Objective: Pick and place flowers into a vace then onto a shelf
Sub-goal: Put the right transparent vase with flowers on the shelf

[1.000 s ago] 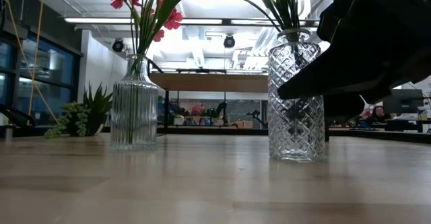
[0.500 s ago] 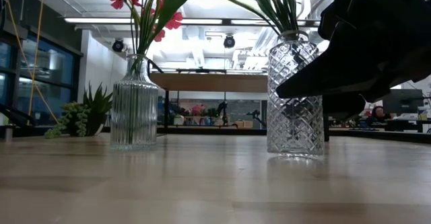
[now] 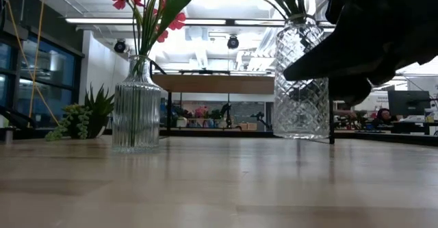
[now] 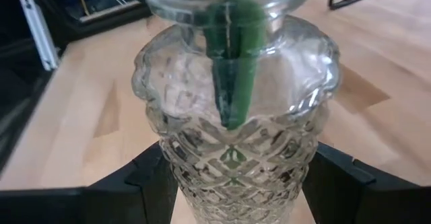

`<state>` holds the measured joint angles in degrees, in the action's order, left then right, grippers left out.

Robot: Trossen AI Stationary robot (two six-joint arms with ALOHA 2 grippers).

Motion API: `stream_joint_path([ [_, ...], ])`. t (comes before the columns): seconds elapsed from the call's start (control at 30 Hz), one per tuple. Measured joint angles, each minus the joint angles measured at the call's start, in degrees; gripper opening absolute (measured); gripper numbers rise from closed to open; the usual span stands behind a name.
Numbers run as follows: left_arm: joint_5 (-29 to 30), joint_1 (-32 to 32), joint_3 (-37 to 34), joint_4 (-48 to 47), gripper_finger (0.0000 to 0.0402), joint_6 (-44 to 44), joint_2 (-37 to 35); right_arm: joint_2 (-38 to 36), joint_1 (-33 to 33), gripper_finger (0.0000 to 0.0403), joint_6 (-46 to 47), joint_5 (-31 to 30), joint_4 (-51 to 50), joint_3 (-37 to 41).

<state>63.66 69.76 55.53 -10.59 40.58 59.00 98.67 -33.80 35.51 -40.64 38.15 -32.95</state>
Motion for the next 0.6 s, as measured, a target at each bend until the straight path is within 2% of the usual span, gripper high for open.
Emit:
stream_joint_path([
  [0.2, 0.0, 0.0, 0.0, 0.0, 0.0113, 0.0, 0.0, -6.7, -0.2, 0.0244, 0.4, -0.6, -11.2, 0.0],
  [0.6, 0.0, 0.0, 0.0, -0.1, 0.0113, 0.0, 0.0, -19.8, -4.5, 0.0244, 0.6, -7.3, -26.3, 0.0],
])
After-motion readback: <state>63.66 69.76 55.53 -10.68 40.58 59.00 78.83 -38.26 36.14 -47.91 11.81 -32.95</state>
